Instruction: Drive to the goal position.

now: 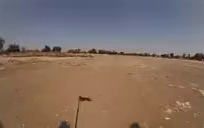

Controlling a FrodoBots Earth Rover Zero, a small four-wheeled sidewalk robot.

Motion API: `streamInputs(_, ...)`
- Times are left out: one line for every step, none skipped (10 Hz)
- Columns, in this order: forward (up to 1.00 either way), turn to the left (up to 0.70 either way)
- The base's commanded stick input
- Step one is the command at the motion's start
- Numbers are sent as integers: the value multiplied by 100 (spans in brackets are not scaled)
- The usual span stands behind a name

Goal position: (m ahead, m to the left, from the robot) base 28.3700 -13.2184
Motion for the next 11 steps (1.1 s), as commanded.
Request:
streamInputs(50, 0)
streamInputs(50, 0)
streamInputs(50, 0)
streamInputs(50, 0)
streamInputs(50, 0)
streamInputs(50, 0)
streamInputs(50, 0)
streamInputs(50, 0)
streamInputs(50, 0)
streamInputs(50, 0)
streamInputs(50, 0)
